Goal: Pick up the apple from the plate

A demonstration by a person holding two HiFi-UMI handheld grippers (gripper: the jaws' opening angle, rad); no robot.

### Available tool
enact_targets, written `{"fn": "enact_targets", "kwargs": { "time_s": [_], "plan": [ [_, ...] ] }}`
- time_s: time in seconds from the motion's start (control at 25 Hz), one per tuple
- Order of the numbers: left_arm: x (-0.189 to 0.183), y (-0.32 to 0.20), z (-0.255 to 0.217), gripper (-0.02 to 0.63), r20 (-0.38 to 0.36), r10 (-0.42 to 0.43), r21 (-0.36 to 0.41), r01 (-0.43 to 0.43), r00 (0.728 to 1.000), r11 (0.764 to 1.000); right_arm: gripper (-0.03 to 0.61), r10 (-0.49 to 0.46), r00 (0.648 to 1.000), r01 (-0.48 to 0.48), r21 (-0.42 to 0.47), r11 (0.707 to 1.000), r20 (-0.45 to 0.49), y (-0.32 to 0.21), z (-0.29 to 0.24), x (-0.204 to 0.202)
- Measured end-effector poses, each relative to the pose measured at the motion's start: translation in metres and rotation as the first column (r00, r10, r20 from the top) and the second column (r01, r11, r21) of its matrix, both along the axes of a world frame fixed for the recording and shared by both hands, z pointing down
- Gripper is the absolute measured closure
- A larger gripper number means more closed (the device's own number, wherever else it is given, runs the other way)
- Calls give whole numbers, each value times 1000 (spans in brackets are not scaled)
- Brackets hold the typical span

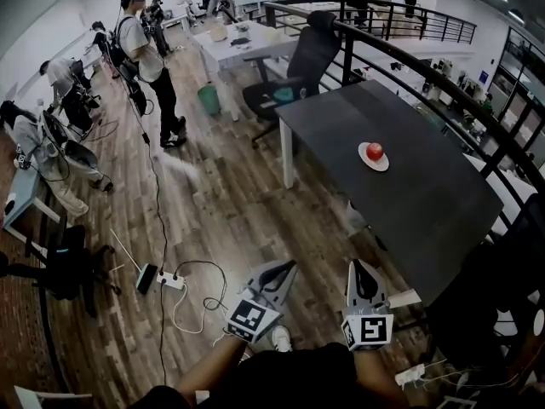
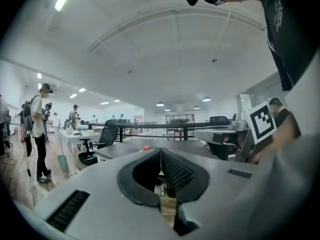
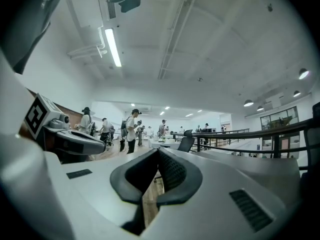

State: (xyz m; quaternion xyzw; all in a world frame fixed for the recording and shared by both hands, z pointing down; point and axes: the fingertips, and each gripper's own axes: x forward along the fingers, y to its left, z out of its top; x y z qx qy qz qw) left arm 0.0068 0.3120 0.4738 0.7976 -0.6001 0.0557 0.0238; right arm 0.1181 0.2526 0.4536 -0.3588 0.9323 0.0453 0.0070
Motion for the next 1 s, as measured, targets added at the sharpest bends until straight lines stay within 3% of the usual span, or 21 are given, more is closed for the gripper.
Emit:
{"fn": "enact_targets", "kwargs": {
  "time_s": [0.2,0.52,0.8,1.0],
  "plan": [
    [-30,-5,5,591,-28,0,-5,0,1000,1000,554,37,999,-37,-20,999,-23,-3,6,-17],
    [-44,-28,11,591,-62,28,4,-28,998,1000,554,10,1000,-11,-36,999,-28,-16,15,-42],
    [-45,-67,2,591,-75,83,56,-79,994,995,554,9,998,-11,-26,1000,-55,-57,18,-54],
    [-51,-104,-2,591,-61,61,75,-57,996,996,554,7,997,-9,-25,1000,-73,-94,23,-59]
  ]
}}
